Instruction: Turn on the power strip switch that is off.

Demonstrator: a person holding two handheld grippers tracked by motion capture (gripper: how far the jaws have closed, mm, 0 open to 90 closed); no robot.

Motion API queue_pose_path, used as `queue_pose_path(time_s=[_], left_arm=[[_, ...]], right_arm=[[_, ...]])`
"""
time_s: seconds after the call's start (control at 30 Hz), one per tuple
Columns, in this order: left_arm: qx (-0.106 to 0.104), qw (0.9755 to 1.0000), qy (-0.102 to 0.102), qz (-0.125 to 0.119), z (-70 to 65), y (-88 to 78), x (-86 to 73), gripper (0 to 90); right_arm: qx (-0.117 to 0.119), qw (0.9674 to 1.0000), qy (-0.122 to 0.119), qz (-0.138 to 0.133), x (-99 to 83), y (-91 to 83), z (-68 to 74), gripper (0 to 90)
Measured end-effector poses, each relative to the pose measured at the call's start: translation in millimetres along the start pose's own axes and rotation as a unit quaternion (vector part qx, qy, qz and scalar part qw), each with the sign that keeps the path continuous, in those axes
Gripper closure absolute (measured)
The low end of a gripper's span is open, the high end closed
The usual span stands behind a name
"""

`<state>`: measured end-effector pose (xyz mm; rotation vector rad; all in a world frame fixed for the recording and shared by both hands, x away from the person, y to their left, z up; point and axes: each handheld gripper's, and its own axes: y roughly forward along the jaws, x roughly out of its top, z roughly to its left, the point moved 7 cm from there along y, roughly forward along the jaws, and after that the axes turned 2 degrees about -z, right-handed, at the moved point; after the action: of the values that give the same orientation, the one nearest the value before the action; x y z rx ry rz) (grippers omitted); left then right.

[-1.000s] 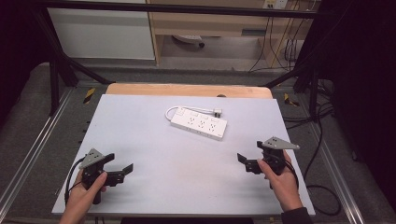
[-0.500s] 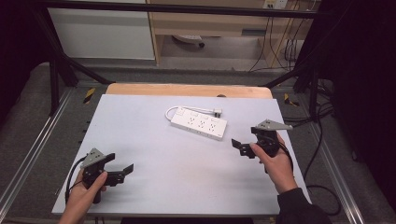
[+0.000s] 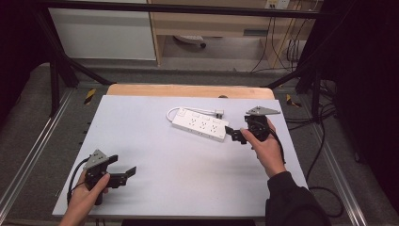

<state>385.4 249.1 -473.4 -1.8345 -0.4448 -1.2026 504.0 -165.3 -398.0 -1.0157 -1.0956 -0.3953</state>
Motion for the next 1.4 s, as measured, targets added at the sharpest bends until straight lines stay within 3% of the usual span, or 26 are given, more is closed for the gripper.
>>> queue_pose_path(time_s=[0.13,0.3,0.47,0.93,1.3,1.4], left_arm=[[0.000,0.9999,0.009,-0.007,-2.1,-2.4,3.7,6.5],[0.010,0.9999,0.006,-0.005,0.1,-2.5,1.9,6.5],[0.013,0.9999,0.000,-0.010,2.3,-4.9,3.1,6.5],[0.010,0.9999,-0.005,-0.004,2.5,-4.0,0.4,6.5],[0.006,0.9999,-0.008,-0.004,2.3,-5.4,0.6,6.5],[0.004,0.9999,-0.010,-0.002,1.2,-5.0,0.2,6.5]], right_arm=[[-0.005,1.0000,0.006,0.000,2.1,7.1,-5.5,6.1],[-0.007,0.9995,0.025,-0.019,6.1,12.5,-10.7,6.4],[-0.010,0.9993,0.026,-0.023,6.3,16.1,-13.6,6.7],[-0.023,0.9994,0.013,0.020,15.8,43.1,-28.6,7.7],[-0.027,0.9993,0.002,0.028,26.9,66.1,-27.5,13.8],[-0.026,0.9994,0.010,0.022,28.7,71.1,-28.1,16.6]])
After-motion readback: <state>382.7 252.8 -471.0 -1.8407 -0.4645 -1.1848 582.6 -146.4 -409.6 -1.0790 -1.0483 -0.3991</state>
